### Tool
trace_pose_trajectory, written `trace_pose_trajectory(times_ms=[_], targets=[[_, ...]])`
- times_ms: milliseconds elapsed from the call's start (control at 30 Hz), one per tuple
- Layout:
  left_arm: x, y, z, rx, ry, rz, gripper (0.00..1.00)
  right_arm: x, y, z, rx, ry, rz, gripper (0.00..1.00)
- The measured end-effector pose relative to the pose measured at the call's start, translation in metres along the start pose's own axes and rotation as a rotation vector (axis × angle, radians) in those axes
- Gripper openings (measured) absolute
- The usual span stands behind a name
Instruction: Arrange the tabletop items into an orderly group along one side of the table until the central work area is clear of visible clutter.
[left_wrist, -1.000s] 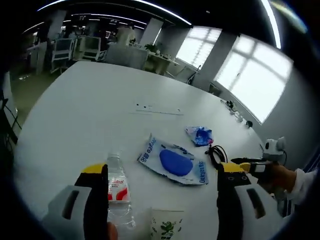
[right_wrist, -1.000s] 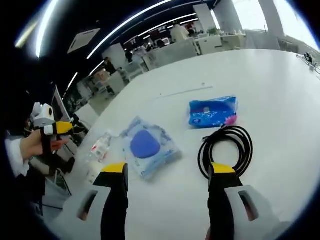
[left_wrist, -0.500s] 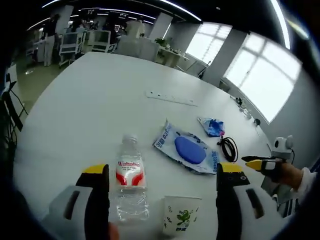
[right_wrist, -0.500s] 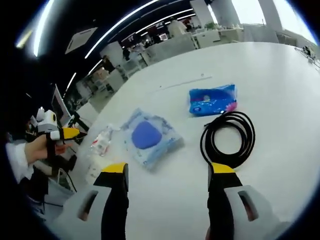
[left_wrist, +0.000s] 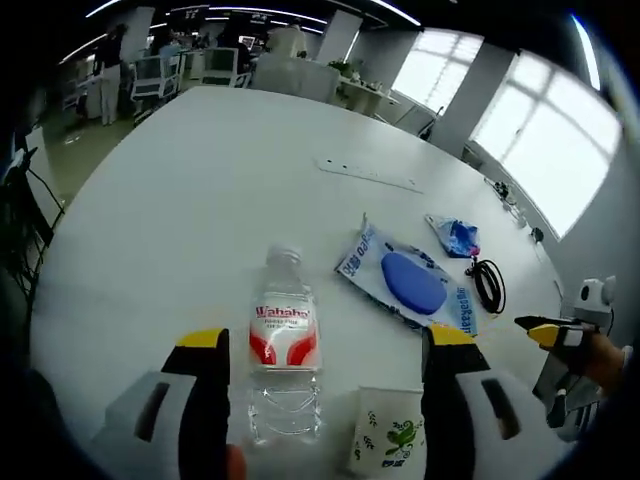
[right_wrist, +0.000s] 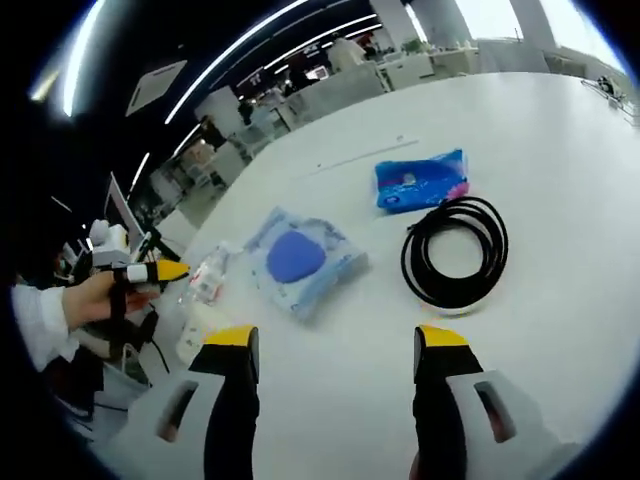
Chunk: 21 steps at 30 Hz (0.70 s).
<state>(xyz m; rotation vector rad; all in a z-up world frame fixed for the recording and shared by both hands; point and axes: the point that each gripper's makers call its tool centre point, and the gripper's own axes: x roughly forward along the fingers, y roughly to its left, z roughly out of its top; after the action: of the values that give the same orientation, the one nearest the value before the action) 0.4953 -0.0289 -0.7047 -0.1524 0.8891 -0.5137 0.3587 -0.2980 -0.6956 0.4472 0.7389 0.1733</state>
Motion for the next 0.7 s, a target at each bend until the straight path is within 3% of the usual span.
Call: trace_pose_trajectory(times_ms=[333,467,700], targets=[[0.012,0.014,-0.013,-0.008,0.029,0.067,0.72,-0.001,0.002,0.0,0.022,-0.009,0.002,0.59],[0.015,0.019,-0.016,0.013,0.029,0.093,0.6,0.002,0.004,-0.005,0.032,-0.007,0.007,0.58],[0.02,0.02,-0.022,-0.015,0.048,0.104,0.58,0.002,0.003,-0.013,0.05,0.01,0.004,0.58]])
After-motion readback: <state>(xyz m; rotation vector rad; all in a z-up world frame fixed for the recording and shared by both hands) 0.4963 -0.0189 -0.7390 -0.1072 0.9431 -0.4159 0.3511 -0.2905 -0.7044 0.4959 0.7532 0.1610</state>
